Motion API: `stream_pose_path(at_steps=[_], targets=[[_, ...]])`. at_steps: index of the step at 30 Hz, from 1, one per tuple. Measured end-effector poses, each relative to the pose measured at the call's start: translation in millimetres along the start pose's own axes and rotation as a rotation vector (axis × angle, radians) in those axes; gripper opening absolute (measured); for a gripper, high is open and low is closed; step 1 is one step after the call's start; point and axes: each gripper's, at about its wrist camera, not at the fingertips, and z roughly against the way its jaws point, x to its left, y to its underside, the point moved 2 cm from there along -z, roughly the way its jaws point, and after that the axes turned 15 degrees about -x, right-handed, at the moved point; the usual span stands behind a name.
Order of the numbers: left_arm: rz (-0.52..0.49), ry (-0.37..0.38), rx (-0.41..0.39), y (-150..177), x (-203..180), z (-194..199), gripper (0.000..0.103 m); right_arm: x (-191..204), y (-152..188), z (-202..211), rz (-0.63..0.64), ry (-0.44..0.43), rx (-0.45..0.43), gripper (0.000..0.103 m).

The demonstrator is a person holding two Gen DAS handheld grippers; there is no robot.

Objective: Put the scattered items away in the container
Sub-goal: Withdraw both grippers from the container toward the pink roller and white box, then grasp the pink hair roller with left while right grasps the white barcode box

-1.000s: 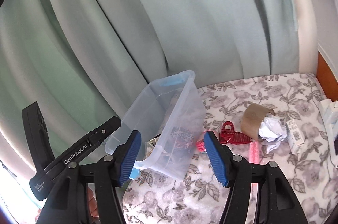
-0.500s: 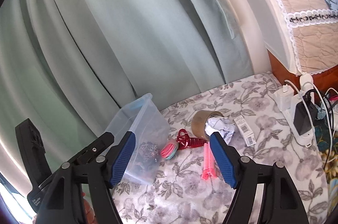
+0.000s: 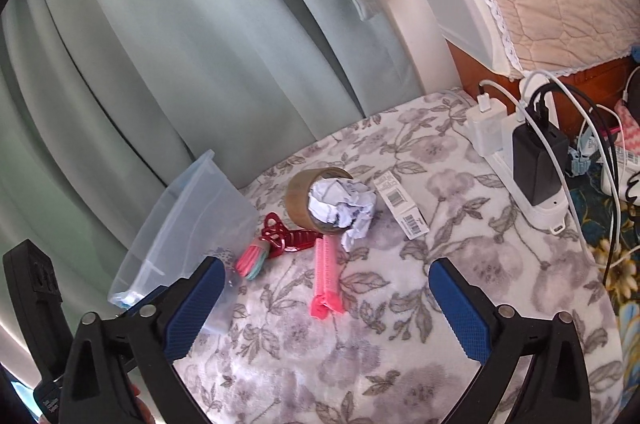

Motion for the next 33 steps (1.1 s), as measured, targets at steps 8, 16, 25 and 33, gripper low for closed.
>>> stream_pose_path(at_steps=[8,16,25,33], targets=[[-0.036,0.009,0.111,21.2,-17.4,-47.0,0.079,-37.9,10.4,-26.8,-0.017,0.072,0.016,0.103],[-0.034,-0.003,0.198,38.1,-26.8,-92.5,0.079,-56.0,12.1,-52.0,-0.031,0.044,0.012,0.103],[-0.051,-0.05,0.24,46.8,-29.4,-127.5,0.079,-61.9,12.2,-99.8,0.027,0.062,0.117,0.103],[-0.039,-0.04,0.268,51.4,-31.2,-147.5,0.059,-69.8,8.5,-130.6,0.052,0.075,0.174,0.076]])
